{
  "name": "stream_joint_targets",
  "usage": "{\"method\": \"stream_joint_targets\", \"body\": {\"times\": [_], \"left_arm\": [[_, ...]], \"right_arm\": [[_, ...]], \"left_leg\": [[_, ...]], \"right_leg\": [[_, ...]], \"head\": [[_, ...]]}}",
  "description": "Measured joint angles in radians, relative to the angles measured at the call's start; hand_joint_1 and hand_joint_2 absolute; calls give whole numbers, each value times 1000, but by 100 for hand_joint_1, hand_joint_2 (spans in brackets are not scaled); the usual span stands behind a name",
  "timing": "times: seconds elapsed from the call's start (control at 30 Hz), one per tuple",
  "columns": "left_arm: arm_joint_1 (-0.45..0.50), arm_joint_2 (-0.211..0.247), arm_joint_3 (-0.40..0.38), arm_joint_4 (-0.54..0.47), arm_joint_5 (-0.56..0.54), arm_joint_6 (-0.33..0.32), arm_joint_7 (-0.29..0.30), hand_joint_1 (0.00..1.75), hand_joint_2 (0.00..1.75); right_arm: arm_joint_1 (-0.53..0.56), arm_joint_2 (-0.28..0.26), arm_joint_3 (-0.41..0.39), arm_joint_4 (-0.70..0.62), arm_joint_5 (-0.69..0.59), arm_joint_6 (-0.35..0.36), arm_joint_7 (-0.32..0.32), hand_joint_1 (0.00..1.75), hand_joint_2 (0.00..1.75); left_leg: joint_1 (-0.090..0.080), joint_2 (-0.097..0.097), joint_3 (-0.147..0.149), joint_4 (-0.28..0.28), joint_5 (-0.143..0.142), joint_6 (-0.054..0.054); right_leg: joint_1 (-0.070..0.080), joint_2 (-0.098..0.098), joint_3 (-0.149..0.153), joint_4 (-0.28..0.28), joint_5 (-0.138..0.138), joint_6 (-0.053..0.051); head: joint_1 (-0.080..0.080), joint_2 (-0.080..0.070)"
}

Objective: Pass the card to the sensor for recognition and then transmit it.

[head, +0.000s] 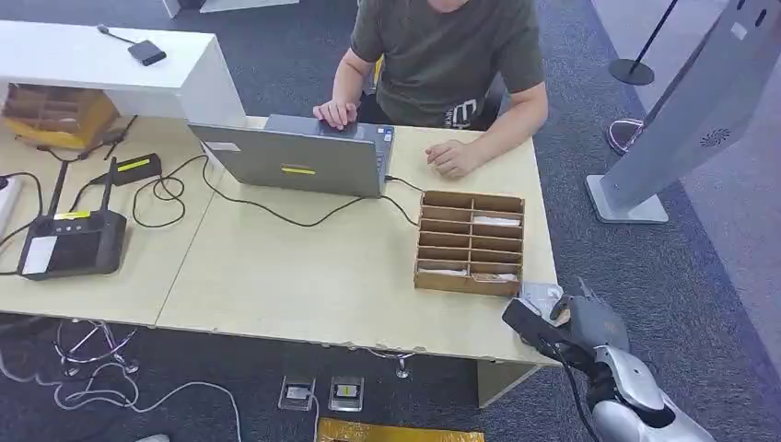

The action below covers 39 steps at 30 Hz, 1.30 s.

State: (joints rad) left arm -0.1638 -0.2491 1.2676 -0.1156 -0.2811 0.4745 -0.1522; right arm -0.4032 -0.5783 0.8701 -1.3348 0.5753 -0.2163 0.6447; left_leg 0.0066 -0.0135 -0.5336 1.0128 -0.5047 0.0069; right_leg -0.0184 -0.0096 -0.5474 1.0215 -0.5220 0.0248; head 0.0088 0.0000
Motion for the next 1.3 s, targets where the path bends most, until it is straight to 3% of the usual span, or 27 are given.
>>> {"method": "stream_joint_targets", "body": {"times": [0.3, 0.53, 0.97, 1.3], "left_arm": [[0, 5, 0, 0, -2, -34, -2, 0, 0], [2, 11, 0, 0, -15, -37, -6, 0, 0], [3, 20, 0, 0, -43, -36, -21, 0, 0], [3, 26, 1, 0, -59, -80, -21, 0, 0]], "right_arm": [[17, 2, -13, -1, 42, -18, 3, 175, 175], [12, -16, -68, -106, 133, -16, 22, 175, 175], [-90, -93, -133, -312, 192, 22, 37, 175, 175], [-142, -106, -175, -391, 354, 93, 37, 175, 175]], "left_leg": [[0, 0, 0, 0, 0, 0], [0, 0, 0, 0, 0, 0], [0, 0, 0, 0, 0, 0], [0, 0, -1, 0, 0, 0]], "right_leg": [[0, 0, 1, 0, 0, 0], [0, 0, 0, 0, 0, 0], [0, 0, 0, 0, 0, 0], [0, 0, 0, 0, 0, 0]], "head": [[0, 0], [0, 0], [0, 0], [0, 0]]}}
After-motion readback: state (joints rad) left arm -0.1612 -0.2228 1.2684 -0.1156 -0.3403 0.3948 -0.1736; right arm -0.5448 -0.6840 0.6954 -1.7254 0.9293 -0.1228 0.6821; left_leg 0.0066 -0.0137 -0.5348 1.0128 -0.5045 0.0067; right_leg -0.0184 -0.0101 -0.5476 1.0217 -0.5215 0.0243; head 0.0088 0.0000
